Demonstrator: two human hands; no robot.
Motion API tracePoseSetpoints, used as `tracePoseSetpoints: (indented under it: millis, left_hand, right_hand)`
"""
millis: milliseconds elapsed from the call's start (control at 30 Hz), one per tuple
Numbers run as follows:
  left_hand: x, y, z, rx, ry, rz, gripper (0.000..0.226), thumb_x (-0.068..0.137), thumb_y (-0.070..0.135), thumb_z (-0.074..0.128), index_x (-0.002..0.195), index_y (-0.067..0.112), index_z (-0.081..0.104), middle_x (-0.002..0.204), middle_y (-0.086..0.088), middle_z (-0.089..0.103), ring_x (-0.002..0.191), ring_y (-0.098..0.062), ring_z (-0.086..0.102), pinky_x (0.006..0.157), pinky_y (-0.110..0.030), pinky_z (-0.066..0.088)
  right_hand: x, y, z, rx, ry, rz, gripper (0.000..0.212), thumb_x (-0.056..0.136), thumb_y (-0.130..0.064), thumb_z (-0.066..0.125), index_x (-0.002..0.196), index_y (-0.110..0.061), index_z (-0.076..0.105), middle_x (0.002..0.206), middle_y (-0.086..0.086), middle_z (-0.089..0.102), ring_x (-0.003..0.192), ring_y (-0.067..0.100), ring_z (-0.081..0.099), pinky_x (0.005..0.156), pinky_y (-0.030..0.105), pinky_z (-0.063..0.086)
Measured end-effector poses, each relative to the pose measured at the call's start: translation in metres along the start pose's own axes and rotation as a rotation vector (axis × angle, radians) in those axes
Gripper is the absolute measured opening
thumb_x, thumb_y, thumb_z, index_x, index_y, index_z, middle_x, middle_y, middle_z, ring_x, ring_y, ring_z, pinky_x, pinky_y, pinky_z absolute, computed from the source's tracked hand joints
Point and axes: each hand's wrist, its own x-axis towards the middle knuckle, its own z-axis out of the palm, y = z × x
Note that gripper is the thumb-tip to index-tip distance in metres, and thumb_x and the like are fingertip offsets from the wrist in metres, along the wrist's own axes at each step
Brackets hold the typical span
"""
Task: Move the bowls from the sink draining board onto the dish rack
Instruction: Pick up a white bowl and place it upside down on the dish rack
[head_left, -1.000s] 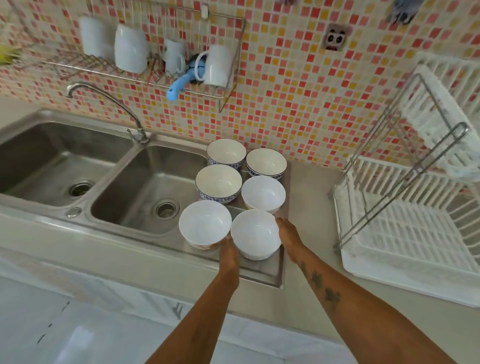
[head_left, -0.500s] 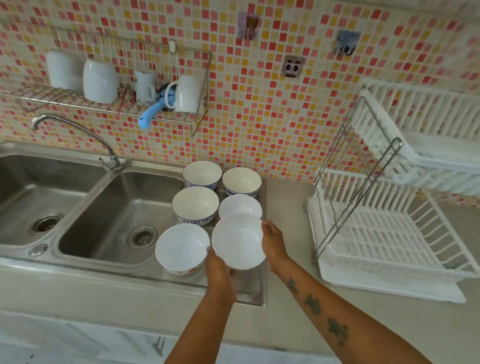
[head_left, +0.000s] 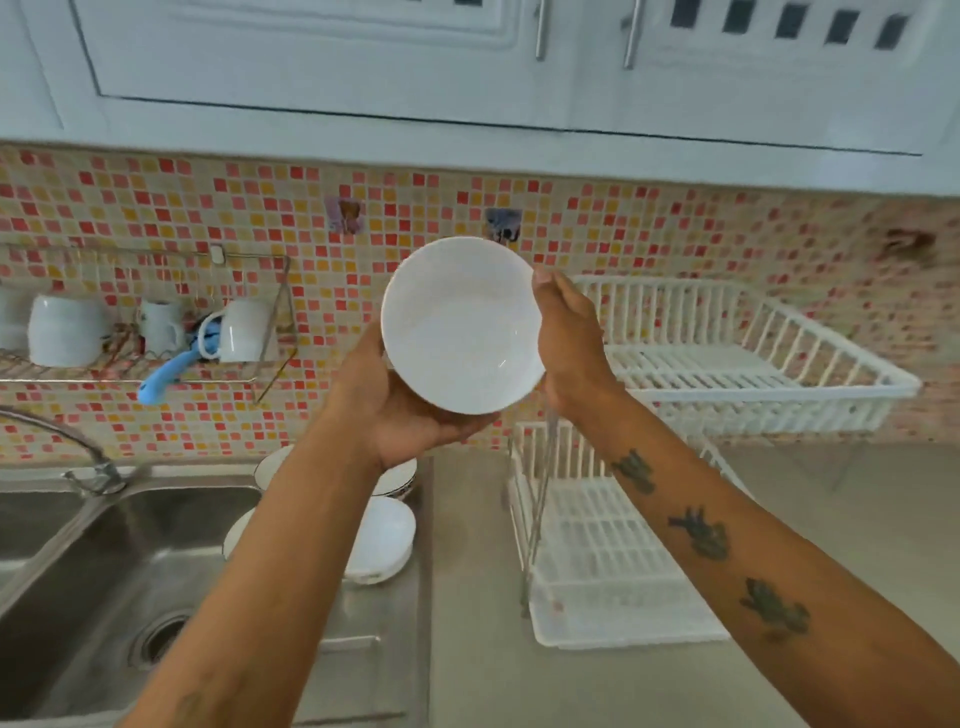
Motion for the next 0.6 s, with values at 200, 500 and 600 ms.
tracePoseSetpoints:
  millis: [200, 500, 600]
  left_hand:
    - [0.049, -0.011, 0.089, 0.197, -0.112, -0.088, 0.052, 0.092, 0.06, 0.043, 0.13, 0.028, 0.059, 0.132, -0.016, 0.061, 0.117, -0.043, 0.058, 0.085, -0.063, 0.051]
    - [0.143, -0.059, 0.184, 0.52, -0.016, 0.042, 0.039, 0.089, 0.05, 0.058, 0.119, 0.023, 0.056, 0.103, -0.008, 0.053, 0.097, -0.032, 0.06, 0.081, -0.057, 0.054]
    - [0.181, -0.081, 0.199, 0.69, -0.047, 0.091, 0.03, 0.088, 0.051, 0.061, 0.097, 0.023, 0.059, 0.107, -0.009, 0.06, 0.092, -0.026, 0.061, 0.083, -0.049, 0.054]
  right_hand:
    - [0.025, -0.027, -0.098, 0.154, 0.108, -0.015, 0.038, 0.101, -0.027, 0.04, 0.137, -0.017, 0.048, 0.143, 0.006, 0.05, 0.128, 0.027, 0.049, 0.107, 0.048, 0.041]
    - [0.058, -0.043, -0.238, -0.116, 0.174, 0.039, 0.048, 0.102, -0.038, 0.025, 0.089, -0.013, 0.065, 0.091, 0.001, 0.064, 0.09, 0.018, 0.059, 0.097, 0.042, 0.043]
    - [0.08, -0.035, -0.271, -0.248, 0.203, 0.158, 0.064, 0.1, -0.051, 0.018, 0.099, -0.007, 0.064, 0.085, 0.004, 0.063, 0.086, 0.017, 0.058, 0.099, 0.038, 0.04]
